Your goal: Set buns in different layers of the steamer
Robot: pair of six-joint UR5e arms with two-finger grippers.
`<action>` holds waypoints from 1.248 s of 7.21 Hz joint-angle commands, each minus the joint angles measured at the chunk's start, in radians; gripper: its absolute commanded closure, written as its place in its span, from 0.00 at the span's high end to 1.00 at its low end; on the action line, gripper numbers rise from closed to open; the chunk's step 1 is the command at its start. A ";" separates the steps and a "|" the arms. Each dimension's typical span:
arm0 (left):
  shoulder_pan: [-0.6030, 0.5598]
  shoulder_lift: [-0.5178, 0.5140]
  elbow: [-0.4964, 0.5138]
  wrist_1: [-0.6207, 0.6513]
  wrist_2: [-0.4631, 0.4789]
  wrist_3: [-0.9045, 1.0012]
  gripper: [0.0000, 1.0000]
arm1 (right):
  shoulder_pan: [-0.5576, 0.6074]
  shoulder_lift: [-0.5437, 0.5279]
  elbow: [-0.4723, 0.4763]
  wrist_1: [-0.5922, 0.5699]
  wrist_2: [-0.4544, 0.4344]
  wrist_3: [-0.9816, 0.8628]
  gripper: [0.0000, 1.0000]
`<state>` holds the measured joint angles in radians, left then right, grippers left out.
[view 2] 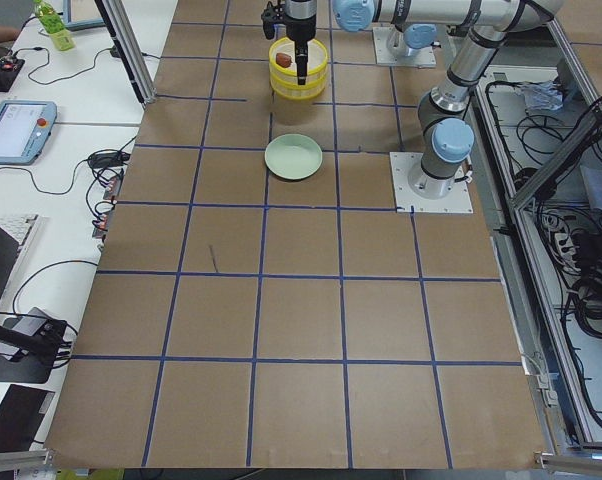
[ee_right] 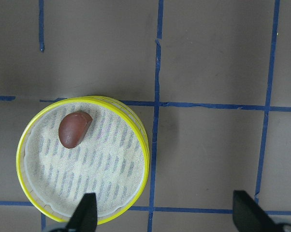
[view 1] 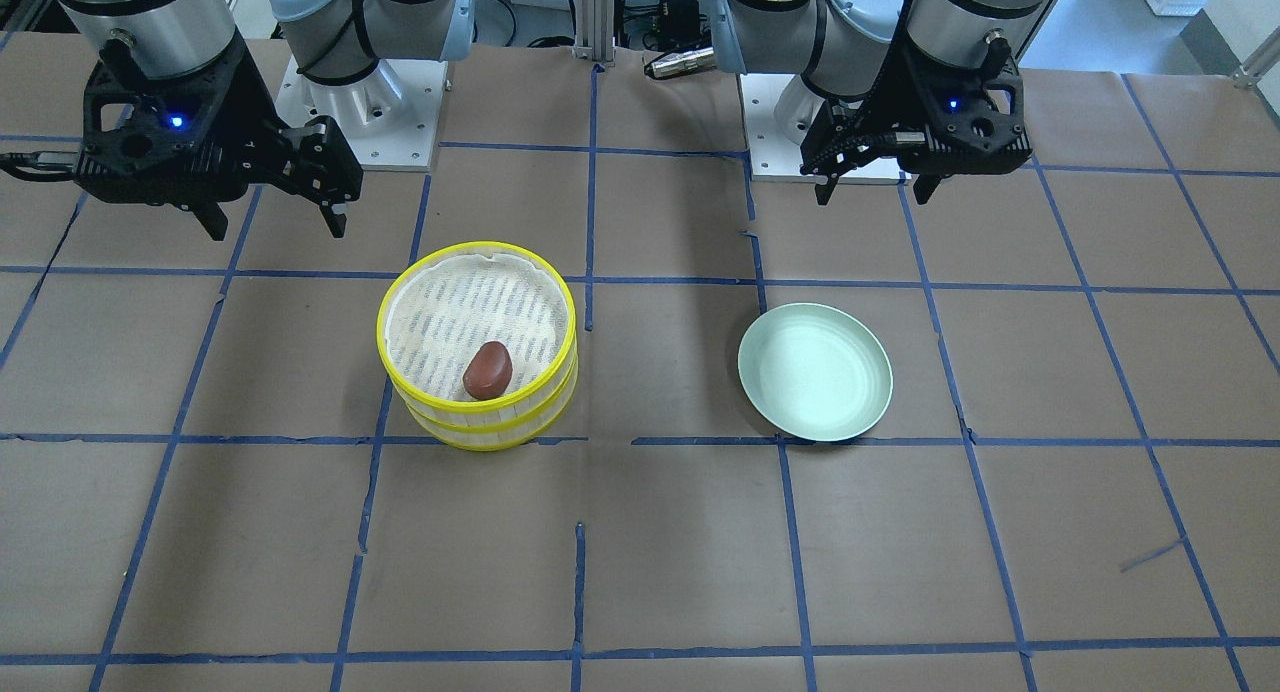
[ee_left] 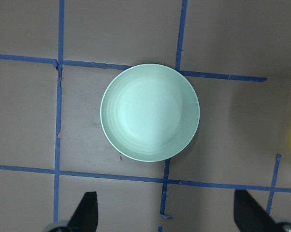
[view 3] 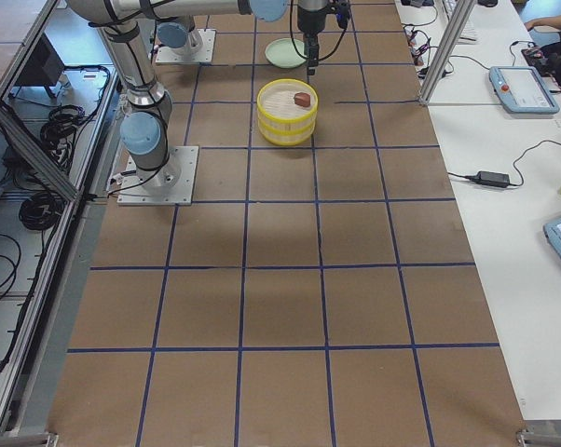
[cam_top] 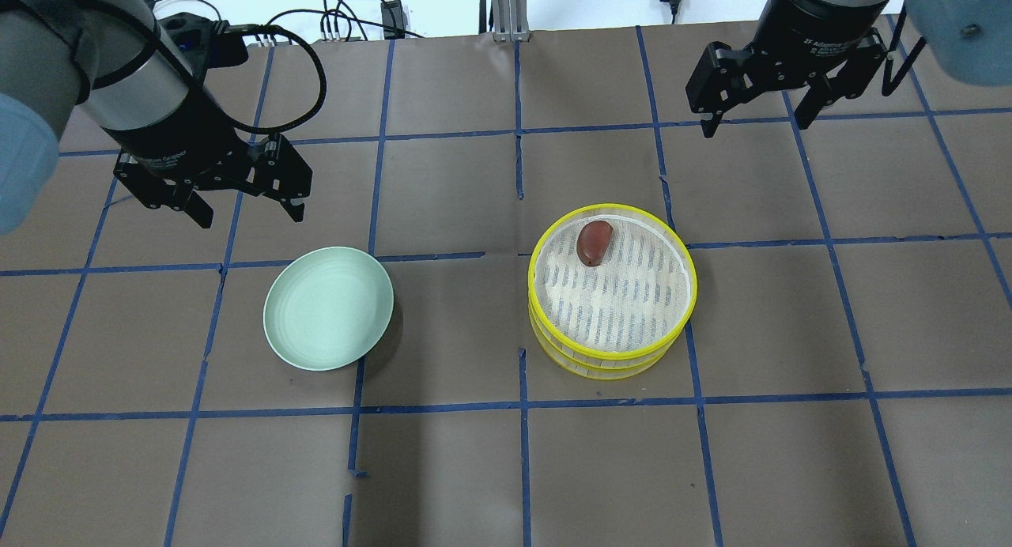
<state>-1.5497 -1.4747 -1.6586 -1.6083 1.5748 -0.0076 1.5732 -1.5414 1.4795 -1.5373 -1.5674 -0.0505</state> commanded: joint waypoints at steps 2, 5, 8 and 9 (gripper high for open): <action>-0.003 0.001 -0.001 0.002 0.001 0.003 1.00 | -0.002 0.012 -0.033 0.075 -0.002 -0.002 1.00; -0.003 0.001 -0.001 0.002 0.001 0.003 1.00 | 0.002 0.010 -0.033 0.074 0.001 0.000 1.00; -0.003 0.001 -0.001 0.002 0.001 0.003 1.00 | 0.004 0.010 -0.027 0.069 0.003 0.001 1.00; -0.003 0.001 -0.003 0.002 0.001 0.003 1.00 | 0.005 0.009 -0.022 0.068 0.000 0.001 1.00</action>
